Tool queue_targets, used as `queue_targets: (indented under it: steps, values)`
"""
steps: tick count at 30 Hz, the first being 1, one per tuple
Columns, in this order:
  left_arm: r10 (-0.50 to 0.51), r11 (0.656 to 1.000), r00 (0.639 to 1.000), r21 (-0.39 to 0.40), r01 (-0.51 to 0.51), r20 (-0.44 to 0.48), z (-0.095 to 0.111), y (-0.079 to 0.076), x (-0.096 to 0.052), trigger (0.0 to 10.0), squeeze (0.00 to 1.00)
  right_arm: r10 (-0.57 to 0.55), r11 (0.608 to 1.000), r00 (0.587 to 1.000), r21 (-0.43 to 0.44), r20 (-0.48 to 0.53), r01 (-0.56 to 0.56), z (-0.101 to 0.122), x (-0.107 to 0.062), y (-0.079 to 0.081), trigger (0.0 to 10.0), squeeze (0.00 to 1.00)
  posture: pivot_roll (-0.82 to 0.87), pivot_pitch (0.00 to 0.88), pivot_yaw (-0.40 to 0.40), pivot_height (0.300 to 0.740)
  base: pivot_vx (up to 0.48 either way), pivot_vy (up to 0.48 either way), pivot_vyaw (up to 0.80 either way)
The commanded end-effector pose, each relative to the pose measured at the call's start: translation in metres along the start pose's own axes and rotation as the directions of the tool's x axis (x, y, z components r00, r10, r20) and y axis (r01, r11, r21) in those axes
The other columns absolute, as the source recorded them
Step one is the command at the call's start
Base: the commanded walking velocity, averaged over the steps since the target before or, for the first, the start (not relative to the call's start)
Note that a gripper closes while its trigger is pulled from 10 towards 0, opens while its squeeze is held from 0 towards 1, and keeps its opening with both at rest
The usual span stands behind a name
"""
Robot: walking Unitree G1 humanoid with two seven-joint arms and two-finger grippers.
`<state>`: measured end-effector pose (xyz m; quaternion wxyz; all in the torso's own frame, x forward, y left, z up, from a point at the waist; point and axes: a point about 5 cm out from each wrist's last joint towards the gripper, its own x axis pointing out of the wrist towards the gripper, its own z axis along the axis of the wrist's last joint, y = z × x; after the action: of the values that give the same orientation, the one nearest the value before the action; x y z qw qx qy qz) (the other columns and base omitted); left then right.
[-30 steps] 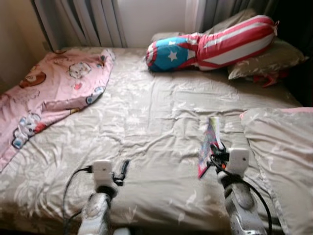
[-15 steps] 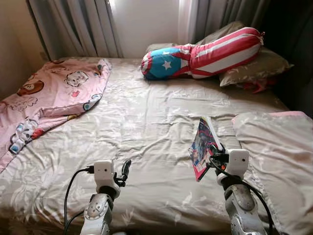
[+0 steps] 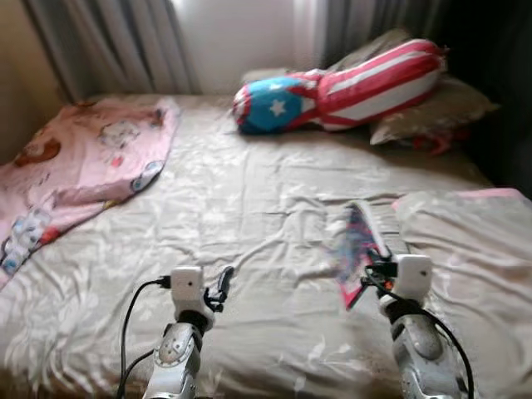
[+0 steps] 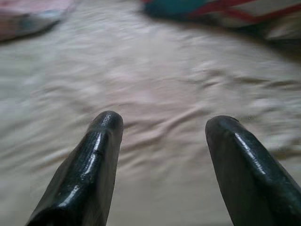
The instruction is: Clean up the room
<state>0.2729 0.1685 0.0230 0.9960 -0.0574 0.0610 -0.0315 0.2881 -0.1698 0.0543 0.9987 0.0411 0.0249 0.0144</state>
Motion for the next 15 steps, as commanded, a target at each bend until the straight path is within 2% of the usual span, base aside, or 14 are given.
queue_targets:
  steps: [1, 15]
  values:
    - [-0.003, 1.000, 1.000, 0.001, 0.003, 0.001, 0.0024, -0.0022, 0.0027, 10.0, 0.00, 0.034, 0.999, 0.998, -0.004, 0.047, -0.034, 0.0094, 0.0036, 0.0062, 10.0, 0.00, -0.08, 0.000, -0.006, 0.643, 0.334, 0.000, 0.00]
    - [-0.003, 1.000, 1.000, 0.001, 0.003, 0.001, 0.0024, -0.0022, 0.0027, 10.0, 0.00, 0.034, 0.999, 0.998, -0.004, 0.047, -0.034, 0.0094, 0.0036, 0.0062, 10.0, 0.00, -0.08, 0.000, -0.006, 0.643, 0.334, 0.000, 0.00]
